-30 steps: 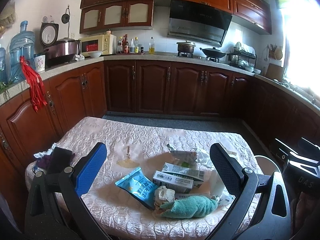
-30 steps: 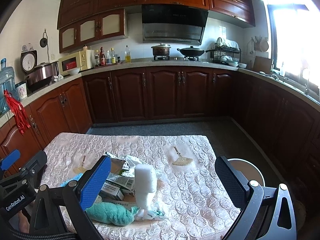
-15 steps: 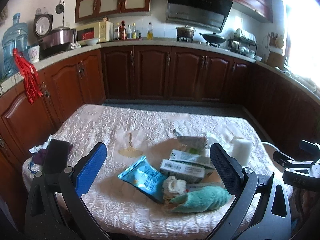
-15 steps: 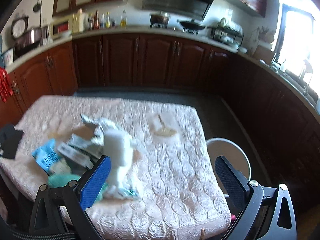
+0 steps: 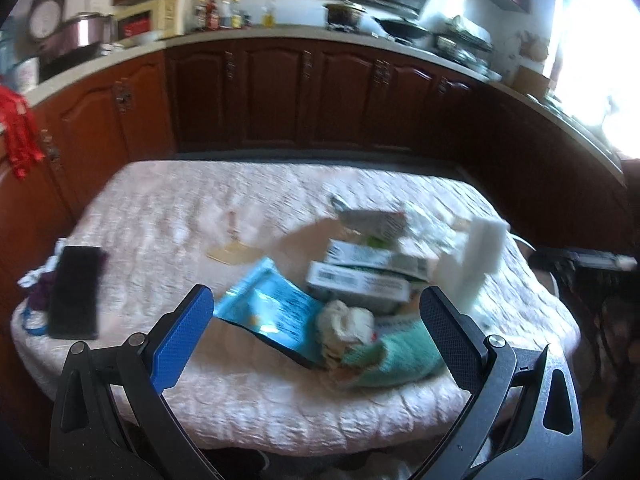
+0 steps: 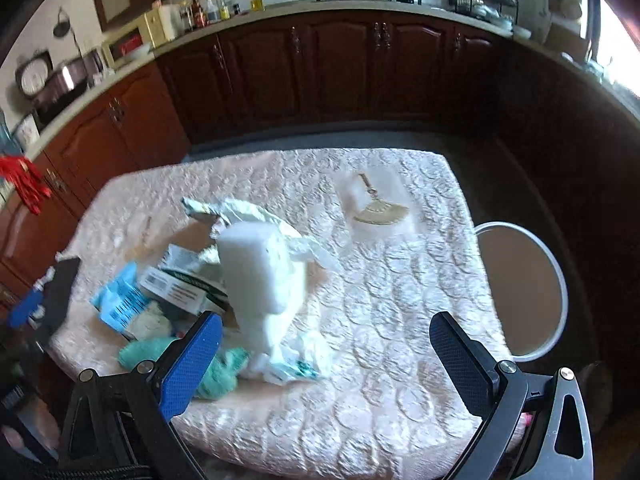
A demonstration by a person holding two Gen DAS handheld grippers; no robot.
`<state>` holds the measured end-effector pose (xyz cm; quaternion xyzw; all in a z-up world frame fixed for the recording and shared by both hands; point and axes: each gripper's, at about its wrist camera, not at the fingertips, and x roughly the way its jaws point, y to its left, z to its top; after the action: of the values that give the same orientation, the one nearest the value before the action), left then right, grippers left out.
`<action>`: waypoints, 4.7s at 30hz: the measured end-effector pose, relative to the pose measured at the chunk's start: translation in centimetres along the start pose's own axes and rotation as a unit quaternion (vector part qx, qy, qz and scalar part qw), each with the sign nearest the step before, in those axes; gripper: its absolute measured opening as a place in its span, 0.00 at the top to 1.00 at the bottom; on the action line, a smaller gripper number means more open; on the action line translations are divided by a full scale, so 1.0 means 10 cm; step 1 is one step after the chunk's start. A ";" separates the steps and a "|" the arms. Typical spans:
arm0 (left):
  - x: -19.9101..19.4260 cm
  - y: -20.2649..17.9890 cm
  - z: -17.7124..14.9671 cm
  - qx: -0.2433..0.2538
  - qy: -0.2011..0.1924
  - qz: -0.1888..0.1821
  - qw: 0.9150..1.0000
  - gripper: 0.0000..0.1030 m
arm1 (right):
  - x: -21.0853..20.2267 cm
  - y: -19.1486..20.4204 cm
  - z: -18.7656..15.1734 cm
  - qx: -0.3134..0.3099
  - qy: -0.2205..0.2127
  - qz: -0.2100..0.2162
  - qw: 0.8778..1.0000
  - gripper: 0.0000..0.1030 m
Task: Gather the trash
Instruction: 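Grasp the teal cloth with the left tool while the right tool grasps the white foam block, then carry both items over the white bucket and open both tools to drop them, then return both tools to the table toward the remaining trash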
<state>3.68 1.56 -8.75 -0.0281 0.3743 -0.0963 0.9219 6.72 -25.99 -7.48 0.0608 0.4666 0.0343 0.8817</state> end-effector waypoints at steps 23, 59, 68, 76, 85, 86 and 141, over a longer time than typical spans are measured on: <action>0.81 -0.82 -0.19 0.148 0.141 -0.114 0.972 0.67 | 0.37 -0.08 0.29 0.060 0.021 0.126 0.990 0.63; 0.80 -2.61 0.79 0.156 0.102 -0.184 0.965 0.74 | -0.12 -1.99 -0.04 0.195 -0.015 -0.014 0.980 0.62; 1.41 -3.32 0.83 0.157 0.136 -0.179 0.962 0.74 | 0.12 -2.71 -0.24 0.261 0.016 -0.043 0.964 0.62; 1.79 -3.65 0.77 0.146 0.159 -0.188 0.958 0.74 | 0.32 -2.96 -0.38 0.286 0.032 -0.051 0.956 0.57; 1.95 -3.72 0.73 0.113 0.163 -0.222 0.955 0.49 | 0.18 -3.10 -0.46 0.310 0.022 -0.075 0.948 0.45; 1.95 -3.69 0.74 0.105 0.163 -0.223 0.955 0.48 | 0.20 -3.09 -0.44 0.311 0.021 -0.075 0.947 0.44; 0.27 -0.62 0.20 0.026 0.071 -0.047 0.996 0.36 | 0.06 -0.51 -0.17 0.052 0.008 0.042 0.998 0.34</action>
<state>6.04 -5.06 -8.43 -0.0150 0.4345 -0.1511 0.8878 5.68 -30.82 -9.64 0.1262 0.4714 0.0473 0.8715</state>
